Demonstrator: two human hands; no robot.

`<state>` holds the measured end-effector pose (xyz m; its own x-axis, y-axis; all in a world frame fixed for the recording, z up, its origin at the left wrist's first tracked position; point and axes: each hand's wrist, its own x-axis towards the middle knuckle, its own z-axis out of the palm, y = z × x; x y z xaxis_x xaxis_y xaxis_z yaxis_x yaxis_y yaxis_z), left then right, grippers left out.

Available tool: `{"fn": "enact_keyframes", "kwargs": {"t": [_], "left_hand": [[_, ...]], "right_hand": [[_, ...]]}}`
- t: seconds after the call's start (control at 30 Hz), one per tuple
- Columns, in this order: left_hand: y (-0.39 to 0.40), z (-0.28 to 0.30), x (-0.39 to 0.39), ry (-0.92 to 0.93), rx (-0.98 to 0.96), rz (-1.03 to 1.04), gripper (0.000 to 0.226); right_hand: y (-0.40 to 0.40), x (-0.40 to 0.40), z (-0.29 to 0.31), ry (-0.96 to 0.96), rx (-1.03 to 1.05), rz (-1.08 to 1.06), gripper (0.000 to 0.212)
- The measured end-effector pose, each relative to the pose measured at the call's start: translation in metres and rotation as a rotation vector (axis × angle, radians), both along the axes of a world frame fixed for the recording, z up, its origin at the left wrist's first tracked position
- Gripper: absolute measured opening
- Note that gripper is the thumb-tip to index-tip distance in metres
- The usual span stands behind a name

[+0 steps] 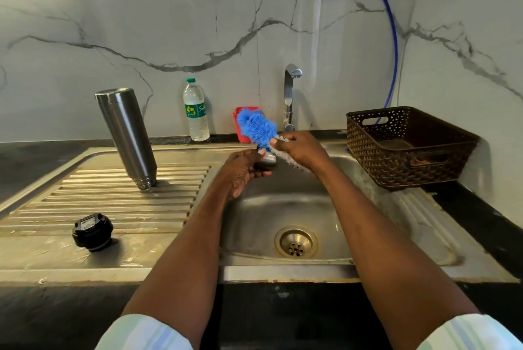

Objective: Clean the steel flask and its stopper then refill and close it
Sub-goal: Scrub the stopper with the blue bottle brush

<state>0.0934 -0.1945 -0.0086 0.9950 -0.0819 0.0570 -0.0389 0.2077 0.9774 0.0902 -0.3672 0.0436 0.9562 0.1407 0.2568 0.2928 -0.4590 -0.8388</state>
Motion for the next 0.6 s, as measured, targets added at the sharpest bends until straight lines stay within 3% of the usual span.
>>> {"fn": "enact_keyframes", "kwargs": {"t": [0.13,0.3,0.43,0.6], "left_hand": [[-0.001,-0.001,-0.001,-0.042,0.094,0.085,0.01],[0.001,-0.001,0.001,-0.006,-0.002,0.032,0.014],[-0.002,0.0,0.0,0.03,0.021,0.024,0.014],[0.0,0.002,0.002,0.014,-0.119,0.099,0.004]], "right_hand": [[-0.003,0.003,-0.009,0.061,-0.127,-0.082,0.03],[-0.002,-0.008,0.003,0.133,0.111,0.054,0.027],[0.005,-0.004,-0.002,0.18,0.136,-0.04,0.035],[0.0,-0.002,-0.006,0.173,0.092,-0.083,0.026]]}}
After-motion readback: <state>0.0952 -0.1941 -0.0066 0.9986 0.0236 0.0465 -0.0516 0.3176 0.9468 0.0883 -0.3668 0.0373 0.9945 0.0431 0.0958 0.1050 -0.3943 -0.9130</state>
